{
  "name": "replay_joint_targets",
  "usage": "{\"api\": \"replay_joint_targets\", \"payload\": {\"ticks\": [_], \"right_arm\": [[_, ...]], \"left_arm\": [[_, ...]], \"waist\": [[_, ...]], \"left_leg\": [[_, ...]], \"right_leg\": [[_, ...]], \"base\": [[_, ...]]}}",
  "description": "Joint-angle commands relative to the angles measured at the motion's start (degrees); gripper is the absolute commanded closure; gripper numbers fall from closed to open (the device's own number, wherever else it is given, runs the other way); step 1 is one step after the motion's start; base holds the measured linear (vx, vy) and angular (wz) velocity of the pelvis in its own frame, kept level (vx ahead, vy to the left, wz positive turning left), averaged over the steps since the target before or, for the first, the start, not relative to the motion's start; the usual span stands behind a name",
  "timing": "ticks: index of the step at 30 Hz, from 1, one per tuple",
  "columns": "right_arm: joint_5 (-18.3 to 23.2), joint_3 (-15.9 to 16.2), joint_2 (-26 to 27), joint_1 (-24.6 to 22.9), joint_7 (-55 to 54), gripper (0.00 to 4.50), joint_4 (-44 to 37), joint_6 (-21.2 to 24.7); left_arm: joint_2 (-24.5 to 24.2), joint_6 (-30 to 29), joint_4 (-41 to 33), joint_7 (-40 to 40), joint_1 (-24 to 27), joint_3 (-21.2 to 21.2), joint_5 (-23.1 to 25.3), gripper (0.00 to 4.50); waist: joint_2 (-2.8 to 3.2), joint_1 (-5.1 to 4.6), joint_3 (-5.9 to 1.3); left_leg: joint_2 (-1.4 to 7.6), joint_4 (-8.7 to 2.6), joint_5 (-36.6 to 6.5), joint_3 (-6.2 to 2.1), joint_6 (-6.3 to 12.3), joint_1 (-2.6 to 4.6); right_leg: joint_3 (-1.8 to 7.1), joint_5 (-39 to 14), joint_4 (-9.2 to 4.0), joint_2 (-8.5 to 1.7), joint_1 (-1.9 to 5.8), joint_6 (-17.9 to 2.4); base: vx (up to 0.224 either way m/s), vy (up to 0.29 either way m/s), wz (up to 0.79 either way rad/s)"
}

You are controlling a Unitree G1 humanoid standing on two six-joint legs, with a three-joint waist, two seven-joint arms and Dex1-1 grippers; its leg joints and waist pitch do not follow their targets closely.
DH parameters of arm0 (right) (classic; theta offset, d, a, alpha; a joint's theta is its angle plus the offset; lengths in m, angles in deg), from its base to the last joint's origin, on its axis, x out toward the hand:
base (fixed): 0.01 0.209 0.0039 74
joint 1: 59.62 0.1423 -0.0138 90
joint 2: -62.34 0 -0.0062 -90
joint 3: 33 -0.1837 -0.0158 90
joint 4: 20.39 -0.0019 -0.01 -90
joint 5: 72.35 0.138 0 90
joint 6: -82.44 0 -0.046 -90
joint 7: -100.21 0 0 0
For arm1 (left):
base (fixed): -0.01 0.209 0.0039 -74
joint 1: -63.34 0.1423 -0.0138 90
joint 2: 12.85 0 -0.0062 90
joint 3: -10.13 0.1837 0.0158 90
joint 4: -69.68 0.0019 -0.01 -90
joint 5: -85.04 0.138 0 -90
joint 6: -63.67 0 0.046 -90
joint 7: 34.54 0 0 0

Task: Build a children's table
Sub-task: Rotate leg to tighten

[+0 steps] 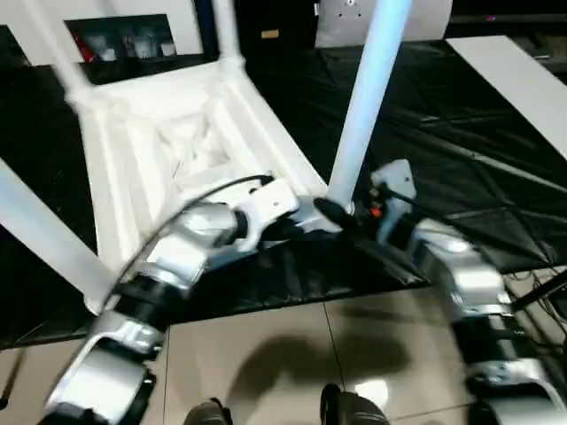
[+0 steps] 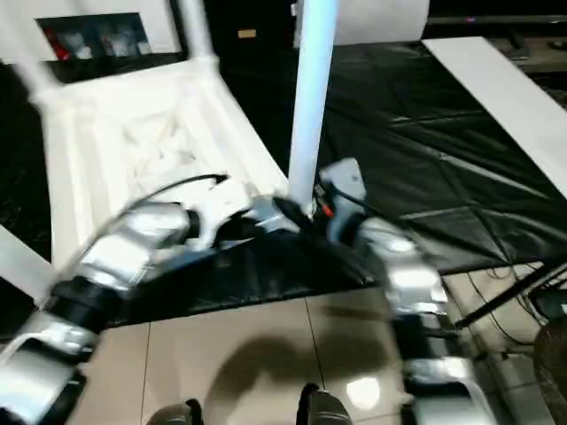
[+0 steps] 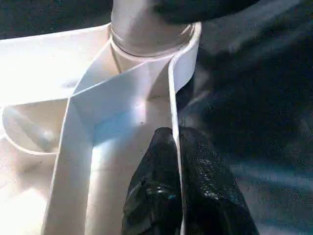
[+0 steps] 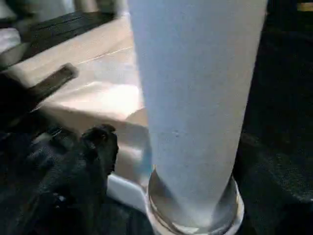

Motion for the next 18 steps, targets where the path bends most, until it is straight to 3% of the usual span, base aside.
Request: {"api": "replay_joint_targets", "payload": {"ticks": [1, 2, 3, 8, 9, 12, 13, 18], "right_arm": [[2.0, 0.9, -2.5, -0.5, 6.1, 0.35, -2.1, 0.9], [2.0, 0.9, -2.7, -0.6, 6.4, 0.28, -2.2, 0.9], [2.2, 1.9, -5.3, -0.6, 10.2, 0.28, -2.3, 0.7], [3.6, 4.0, -10.1, -0.1, 20.7, 0.28, -1.5, 0.7], [4.1, 4.4, -11.0, 0.3, 23.5, 0.53, -0.8, 0.6], [5.1, 5.3, -12.5, 1.6, 29.2, 0.53, 1.0, 1.1], [5.4, 5.7, -12.8, 1.8, 30.3, 0.66, 1.2, 1.4], [6.6, 7.4, -13.1, 2.1, 34.4, 1.22, 0.9, 2.6]], "left_arm": [[-1.5, 2.5, 1.7, -5.6, 2.0, 3.4, 0.2, 4.5], [-1.6, 2.7, 1.8, -5.8, 2.0, 3.5, 0.2, 4.5], [-3.3, 6.7, 2.4, -9.3, 2.1, 5.1, 0.4, 4.5], [-6.6, 13.9, 3.9, -17.2, 1.8, 8.0, 0.5, 4.5], [-7.4, 15.1, 3.9, -19.2, 1.6, 8.7, 0.5, 4.5], [-9.2, 17.7, 3.4, -23.8, 1.3, 10.6, 0.8, 4.5], [-9.4, 18.4, 3.7, -24.3, 1.2, 11.0, 1.0, 4.5], [-10.0, 20.9, 4.4, -27.8, 0.8, 12.0, 0.9, 4.5]], "waist": [[-0.34, 0.22, -4.0], [-0.37, 0.22, -3.99], [-0.28, 0.41, -4.14], [-0.1, 1.08, -4.25], [-0.24, 1.2, -4.27], [-0.24, 1.44, -4.17], [-0.52, 1.59, -4.49], [-0.4, 2.11, -4.67]], "left_leg": [[-1.28, -2.94, -9.7, 1.9, 6.5, -0.43], [-1.25, -2.92, -9.2, 1.95, 6.8, -0.46], [-1.1, -2.8, -8.1, 1.99, 7.15, -0.3], [-0.85, -2.69, -8.3, 2.12, 7.95, -0.06], [-0.8, -2.69, -8.7, 2.21, 7.77, -0.04], [-0.72, -2.74, -9.5, 2.24, 7.31, -0.09], [-0.68, -2.64, -9.2, 2.24, 7.26, -0.01], [-0.56, -2.6, -8.6, 2.24, 6.61, 0.06]], "right_leg": [[1.47, -15.5, -3.06, -1.05, 4.37, -12.6], [1.48, -14.5, -3.03, -0.93, 4.36, -12.9], [1.53, -11.8, -2.66, -0.87, 4.35, -14.1], [1.5, -9.0, -2.15, -0.89, 4.4, -16.0], [1.5, -9.6, -2.16, -0.92, 4.41, -16.1], [1.57, -11.3, -2.19, -1.09, 4.4, -16.0], [1.61, -11.3, -2.04, -1.15, 4.55, -16.0], [1.65, -11.6, -1.92, -1.22, 4.53, -16.0]], "base": [[0.0, 0.0, 0.0], [0.0, 0.0, 0.0], [0.0, 0.0, 0.0], [0.0, 0.0, 0.0], [0.0, 0.0, 0.0], [0.0, 0.0, 0.0], [0.0, 0.0, 0.0], [0.0, 0.0, 0.0]]}}
